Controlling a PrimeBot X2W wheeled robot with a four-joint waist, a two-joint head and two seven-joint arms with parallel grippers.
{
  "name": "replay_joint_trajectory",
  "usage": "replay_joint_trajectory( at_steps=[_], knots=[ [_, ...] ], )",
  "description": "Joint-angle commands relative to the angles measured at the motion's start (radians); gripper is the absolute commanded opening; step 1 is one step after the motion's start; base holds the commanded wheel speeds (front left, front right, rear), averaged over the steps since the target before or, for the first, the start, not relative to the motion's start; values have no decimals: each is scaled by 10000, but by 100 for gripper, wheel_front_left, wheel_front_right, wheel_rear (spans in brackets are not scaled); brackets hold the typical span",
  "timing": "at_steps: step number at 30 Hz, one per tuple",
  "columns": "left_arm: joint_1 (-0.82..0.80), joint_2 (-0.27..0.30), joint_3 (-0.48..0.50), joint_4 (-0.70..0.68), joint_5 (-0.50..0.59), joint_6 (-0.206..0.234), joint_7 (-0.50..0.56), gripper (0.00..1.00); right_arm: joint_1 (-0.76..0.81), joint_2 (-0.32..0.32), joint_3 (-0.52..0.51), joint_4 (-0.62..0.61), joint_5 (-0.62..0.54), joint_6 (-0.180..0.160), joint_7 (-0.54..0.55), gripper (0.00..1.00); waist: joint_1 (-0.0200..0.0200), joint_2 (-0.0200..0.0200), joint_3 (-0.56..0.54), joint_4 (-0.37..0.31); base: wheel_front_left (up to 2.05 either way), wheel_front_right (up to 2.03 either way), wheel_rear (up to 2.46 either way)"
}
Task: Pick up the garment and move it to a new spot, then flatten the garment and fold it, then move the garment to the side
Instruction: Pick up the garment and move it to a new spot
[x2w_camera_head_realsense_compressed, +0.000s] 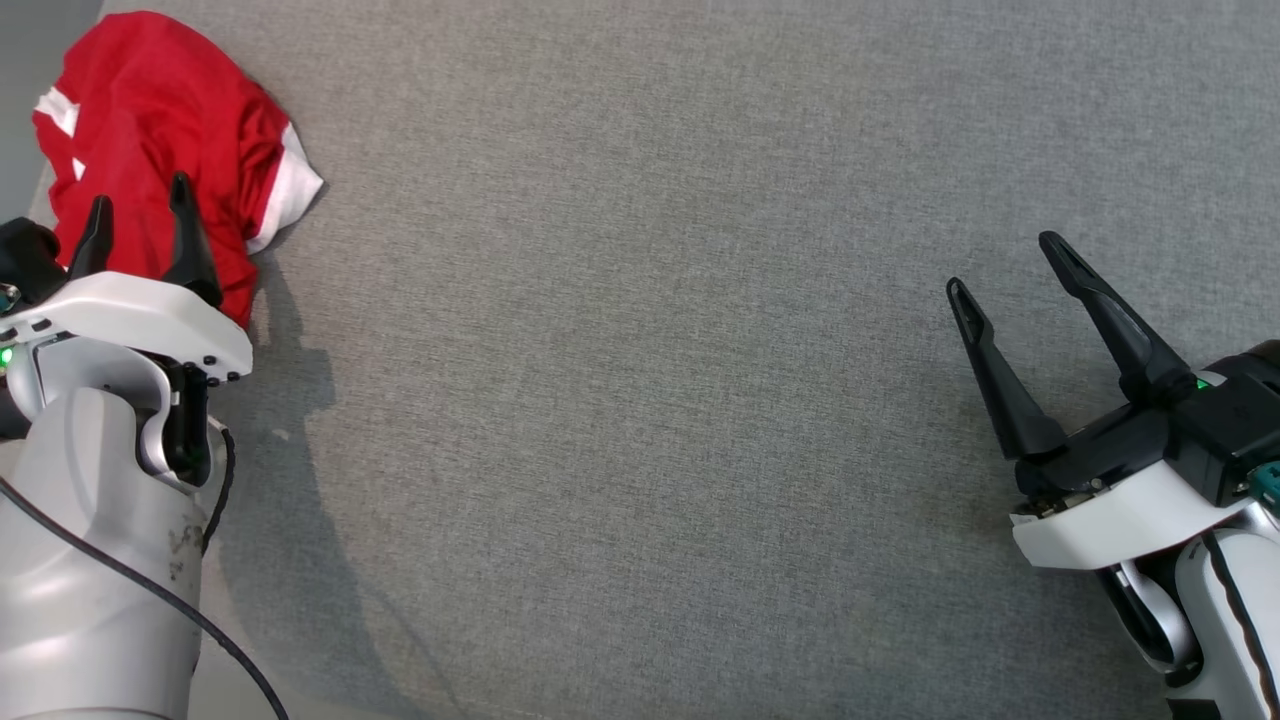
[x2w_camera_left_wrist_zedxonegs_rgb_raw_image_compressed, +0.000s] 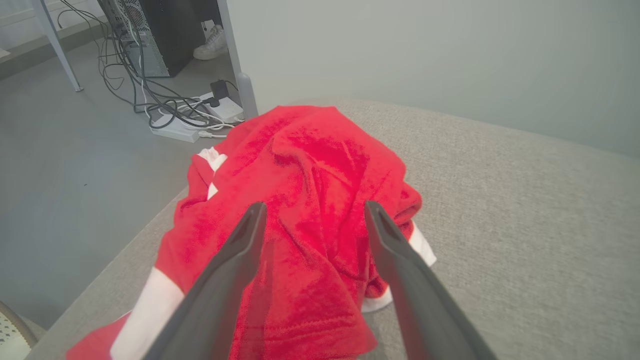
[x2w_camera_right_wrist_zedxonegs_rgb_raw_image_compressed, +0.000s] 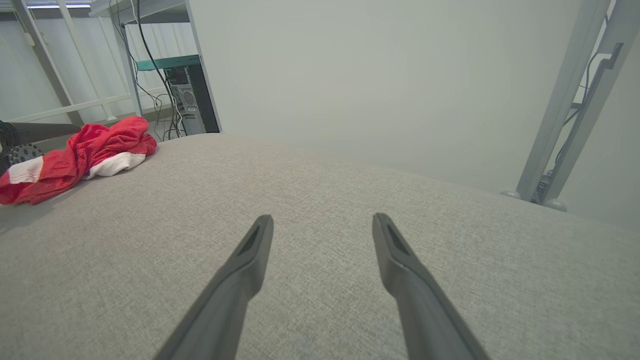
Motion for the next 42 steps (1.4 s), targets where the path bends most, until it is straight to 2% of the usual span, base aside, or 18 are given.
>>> replay_joint_trajectory(
  at_steps=[1, 5, 6, 7, 15, 22, 25, 28, 31, 37, 42],
  knots=[
    [-332, 171, -69, 297, 51, -56, 18, 100, -115, -61, -61, -50, -53, -5, 21, 100, 0, 0, 141, -108, 0, 0, 0],
    [-751, 245, -145, 1106, 18, -58, 230, 100, -125, -78, -107, -85, -75, -5, 39, 100, 0, 0, 242, -204, 0, 0, 0],
    [-851, 273, -139, 1279, -14, -57, 263, 83, -129, -72, -110, -79, -80, -5, 35, 100, 0, 0, 247, -226, 0, 0, 0],
    [-946, 292, -100, 1441, -64, -37, 270, 2, -134, -67, -114, -53, -78, -5, 18, 100, 0, 0, 243, -245, 0, 0, 0],
    [-888, 486, -140, 2044, -82, -275, -540, 0, -63, 182, 19, 429, -13, -5, -271, 100, 0, 0, -380, -347, 0, 0, 0],
    [-507, 422, 217, 1285, -579, -697, -946, 0, 53, 533, 131, 936, 98, -5, -587, 100, 0, 0, -1296, -475, 0, 0, 0],
    [-268, 465, 330, 323, -776, -846, -1040, 0, 114, 734, 166, 1184, 126, -5, -726, 100, 0, 0, -1749, -556, 0, 0, 0],
    [171, 273, 493, -993, -981, -874, -1084, 0, 212, 948, 199, 1460, 195, -5, -868, 100, 0, 0, -2168, -669, 0, 0, 0],
    [540, 74, 403, -2418, -1021, -684, -804, 0, 218, 1158, 258, 1673, 202, -5, -957, 100, 0, 0, -2494, -805, 0, 0, 0],
    [1180, -324, -192, -5084, -959, -406, 416, 0, 38, 1434, 268, 1890, 246, -6, -1070, 100, 0, 0, -2762, -1310, 0, 0, 0],
    [1206, -867, -1037, -6977, -1005, -29, 1344, 0, -139, 1625, 27, 1929, 264, -6, -1113, 100, 0, 0, -2598, -2161, 0, 0, 0]
  ],
)
